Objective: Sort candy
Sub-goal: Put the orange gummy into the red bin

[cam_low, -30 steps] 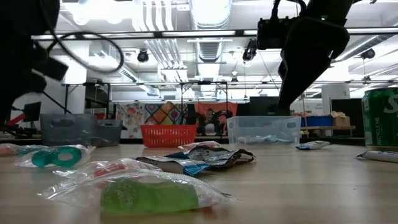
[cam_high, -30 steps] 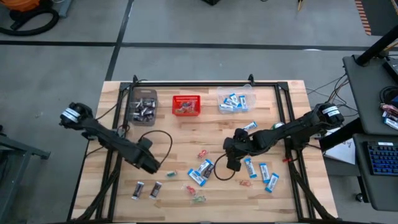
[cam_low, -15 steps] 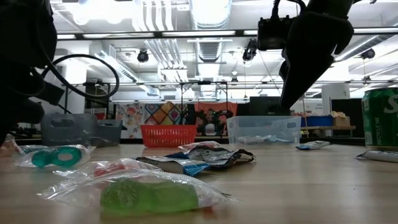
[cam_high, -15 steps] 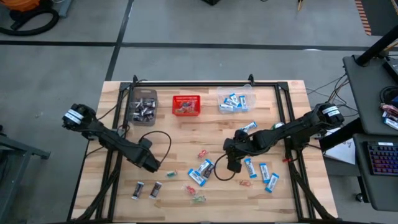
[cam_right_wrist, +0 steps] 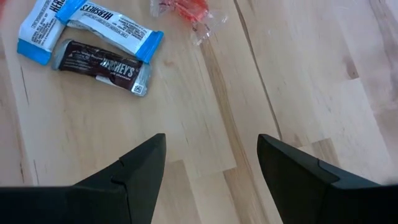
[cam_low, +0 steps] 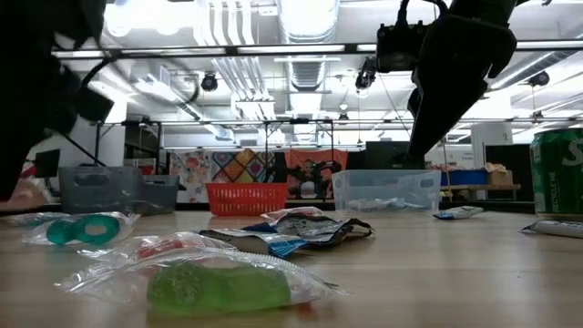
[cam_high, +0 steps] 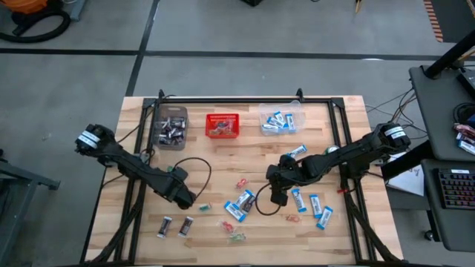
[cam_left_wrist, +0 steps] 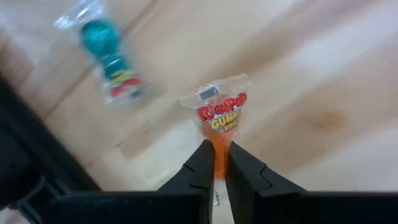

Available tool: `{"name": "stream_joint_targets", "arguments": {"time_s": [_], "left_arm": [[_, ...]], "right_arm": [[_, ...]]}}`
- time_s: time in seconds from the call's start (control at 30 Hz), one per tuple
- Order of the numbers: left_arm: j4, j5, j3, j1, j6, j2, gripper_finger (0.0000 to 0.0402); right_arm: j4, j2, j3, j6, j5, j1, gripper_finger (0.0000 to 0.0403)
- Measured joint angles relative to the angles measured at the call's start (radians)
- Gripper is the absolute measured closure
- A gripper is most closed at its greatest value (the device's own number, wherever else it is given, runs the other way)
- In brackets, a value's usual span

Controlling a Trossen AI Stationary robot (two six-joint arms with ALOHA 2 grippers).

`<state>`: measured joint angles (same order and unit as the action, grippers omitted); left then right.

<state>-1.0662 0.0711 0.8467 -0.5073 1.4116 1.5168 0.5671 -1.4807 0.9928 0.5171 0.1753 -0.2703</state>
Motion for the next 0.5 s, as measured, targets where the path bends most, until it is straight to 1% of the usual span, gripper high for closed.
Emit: {"name": "stream_joint_targets", "arguments": {"time_s": [0.03,0.1,0.17,0.23,0.3,0.4,0.5], "left_arm": [[0.001,0.012,0.027,-0.001,-0.04,-0.001,0.0391],[0.008,0.074,0.088,-0.003,-0.138,-0.003,0.0394],[0.02,0.174,0.15,0.004,-0.253,-0.005,0.0398],[0.025,0.298,0.208,0.026,-0.351,-0.006,0.04],[0.026,0.388,0.252,0.065,-0.442,-0.007,0.04],[0.043,0.475,0.284,0.143,-0.616,-0.007,0.0401],[0.134,0.515,0.285,0.254,-0.823,-0.007,0.0401]], "right_arm": [[0.0,0.0,0.0,-0.002,0.0,0.0,0.0158],[0.0,0.0,0.0,-0.007,0.0,0.0,0.0158],[-0.002,0.0,0.0,-0.017,0.0,0.0,0.0158],[-0.005,0.0,0.0,-0.02,0.0,0.0,0.0158],[-0.005,0.0,0.0,-0.02,0.0,0.0,0.0158],[-0.005,0.0,0.0,-0.002,-0.001,-0.002,0.0158],[-0.004,0.0,0.0,0.02,-0.036,-0.007,0.0158]]}}
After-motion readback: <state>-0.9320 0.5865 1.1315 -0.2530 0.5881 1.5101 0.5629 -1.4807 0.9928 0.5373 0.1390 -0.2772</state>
